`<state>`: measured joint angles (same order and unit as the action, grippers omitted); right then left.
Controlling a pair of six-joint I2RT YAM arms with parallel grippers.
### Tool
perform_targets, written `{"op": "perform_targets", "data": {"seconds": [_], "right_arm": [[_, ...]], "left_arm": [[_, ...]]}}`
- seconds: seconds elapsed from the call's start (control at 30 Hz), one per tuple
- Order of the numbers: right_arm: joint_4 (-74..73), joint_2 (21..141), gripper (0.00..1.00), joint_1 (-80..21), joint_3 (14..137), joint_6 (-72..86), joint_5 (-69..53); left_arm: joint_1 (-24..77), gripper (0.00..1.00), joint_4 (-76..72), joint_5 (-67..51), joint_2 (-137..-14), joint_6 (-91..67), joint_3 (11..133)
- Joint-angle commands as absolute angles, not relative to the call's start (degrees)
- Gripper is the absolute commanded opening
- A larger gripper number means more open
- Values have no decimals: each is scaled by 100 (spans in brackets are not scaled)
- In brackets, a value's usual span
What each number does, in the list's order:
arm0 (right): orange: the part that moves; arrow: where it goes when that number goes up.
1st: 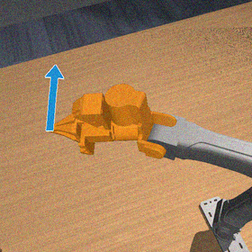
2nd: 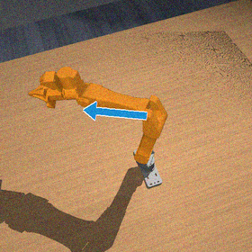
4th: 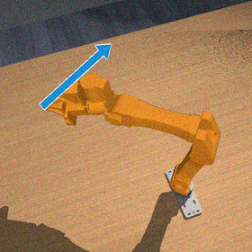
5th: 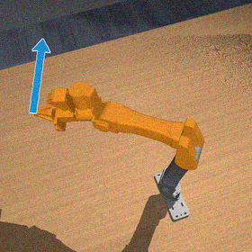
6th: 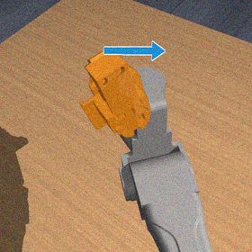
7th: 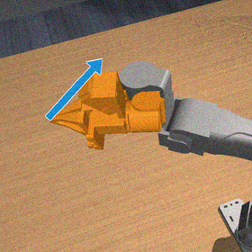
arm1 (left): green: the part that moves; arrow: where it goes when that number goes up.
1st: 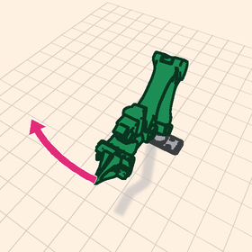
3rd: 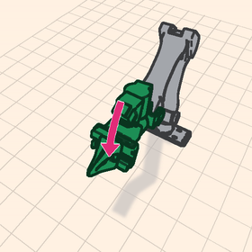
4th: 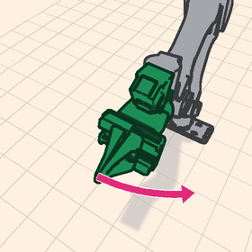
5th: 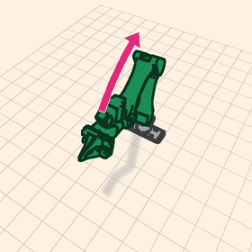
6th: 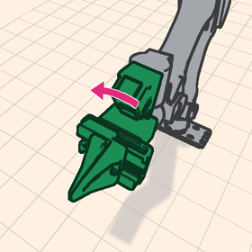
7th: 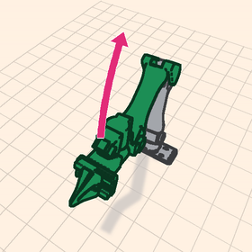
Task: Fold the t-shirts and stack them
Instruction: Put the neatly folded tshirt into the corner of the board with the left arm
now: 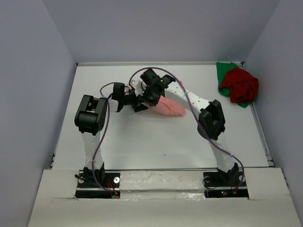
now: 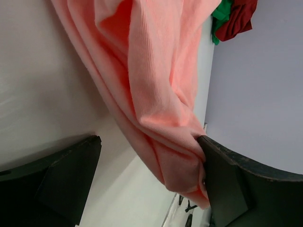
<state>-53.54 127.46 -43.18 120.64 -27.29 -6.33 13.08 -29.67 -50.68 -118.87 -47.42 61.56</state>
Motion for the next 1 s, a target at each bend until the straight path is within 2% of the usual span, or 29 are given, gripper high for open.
{"op": "perform_targets", "data": {"seconds": [0.0, 0.43, 0.57, 0.6, 0.67, 0.7, 0.73, 0.97], "right_arm": [[-5467, 12533, 0, -4307, 12252, -2681, -809], [-5476, 12472, 0, -4307, 12103, -2707, -835], [-5476, 12437, 0, -4307, 12067, -2716, -817], [-5476, 12437, 0, -4307, 12059, -2725, -800], [-5476, 12419, 0, -4307, 12032, -2725, -791], [-5476, 12402, 0, -4307, 12024, -2733, -791], [-5467, 12393, 0, -4307, 12006, -2733, -800], [-5458, 12357, 0, -4307, 11883, -2760, -844]], "left_arm": [[1345, 99, -2286, -4799, -12304, -4500, 6415], [1459, 99, -1767, -4562, -12437, -3797, 7031], [1494, 78, -1714, -4597, -12559, -3814, 7084], [1503, 59, -1636, -4553, -12586, -3806, 7093], [1520, 40, -1635, -4535, -12612, -3806, 7084], [1547, 10, -1487, -4439, -12630, -3762, 7119], [1556, 0, -1468, -4412, -12630, -3736, 7128], [1626, 0, -1257, -4281, -12516, -3560, 7198]]}}
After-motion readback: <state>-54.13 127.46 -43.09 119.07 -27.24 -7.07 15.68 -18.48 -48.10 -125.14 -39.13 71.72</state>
